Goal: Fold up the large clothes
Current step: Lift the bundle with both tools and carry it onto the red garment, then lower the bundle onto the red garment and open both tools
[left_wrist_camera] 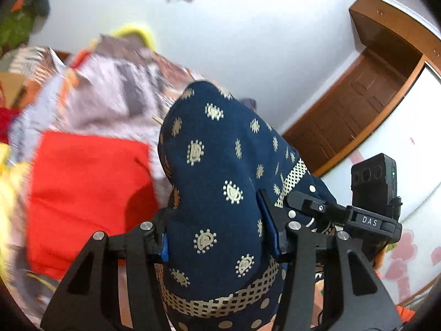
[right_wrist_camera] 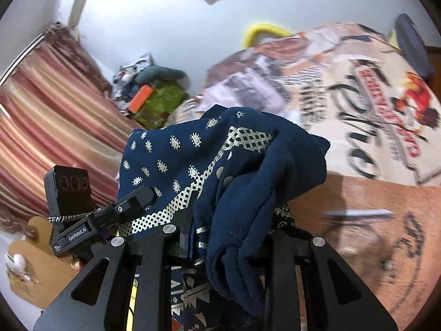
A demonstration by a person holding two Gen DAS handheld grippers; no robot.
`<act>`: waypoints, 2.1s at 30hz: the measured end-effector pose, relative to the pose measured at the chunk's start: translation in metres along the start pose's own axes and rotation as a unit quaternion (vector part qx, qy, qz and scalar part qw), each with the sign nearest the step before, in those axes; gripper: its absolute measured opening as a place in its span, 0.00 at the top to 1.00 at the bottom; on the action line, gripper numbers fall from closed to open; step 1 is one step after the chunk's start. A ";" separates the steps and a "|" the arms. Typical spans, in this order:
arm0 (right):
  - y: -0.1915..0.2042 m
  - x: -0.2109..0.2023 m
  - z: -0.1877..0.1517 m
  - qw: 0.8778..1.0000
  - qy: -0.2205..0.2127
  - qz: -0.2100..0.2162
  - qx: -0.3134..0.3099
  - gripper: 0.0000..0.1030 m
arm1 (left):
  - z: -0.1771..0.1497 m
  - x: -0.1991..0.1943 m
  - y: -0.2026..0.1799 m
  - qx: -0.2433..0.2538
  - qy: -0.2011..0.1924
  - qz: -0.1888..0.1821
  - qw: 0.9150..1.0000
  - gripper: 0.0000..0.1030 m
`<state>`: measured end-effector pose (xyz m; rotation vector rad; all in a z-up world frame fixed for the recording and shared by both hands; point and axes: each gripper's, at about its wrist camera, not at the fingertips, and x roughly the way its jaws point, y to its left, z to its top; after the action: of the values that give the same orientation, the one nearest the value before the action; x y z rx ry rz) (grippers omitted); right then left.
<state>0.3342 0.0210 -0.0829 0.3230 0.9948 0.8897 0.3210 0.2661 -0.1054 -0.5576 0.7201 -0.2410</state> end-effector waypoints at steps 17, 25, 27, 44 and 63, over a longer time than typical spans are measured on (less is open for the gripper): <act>-0.029 0.210 0.022 0.994 0.100 -0.026 0.033 0.75 | 0.009 0.048 0.194 -0.104 0.033 0.124 0.986 0.47; -0.029 0.187 0.007 0.990 0.090 -0.088 -0.060 0.42 | -0.004 0.032 0.167 -0.048 0.021 0.140 0.989 0.43; -0.020 0.176 0.000 0.983 0.079 -0.132 -0.099 0.38 | -0.010 0.025 0.150 -0.009 0.022 0.170 0.985 0.42; 0.031 0.083 -0.042 0.967 0.030 -0.198 -0.160 0.34 | -0.063 -0.052 0.078 0.036 0.004 0.248 0.968 0.32; 0.177 -0.104 -0.089 0.935 -0.242 -0.103 -0.237 0.34 | -0.104 -0.232 -0.125 0.166 -0.259 0.229 0.924 0.32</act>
<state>0.1465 0.0365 0.0381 0.0168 0.3292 0.7777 0.0780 0.2122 0.0296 -0.1022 0.2655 0.2179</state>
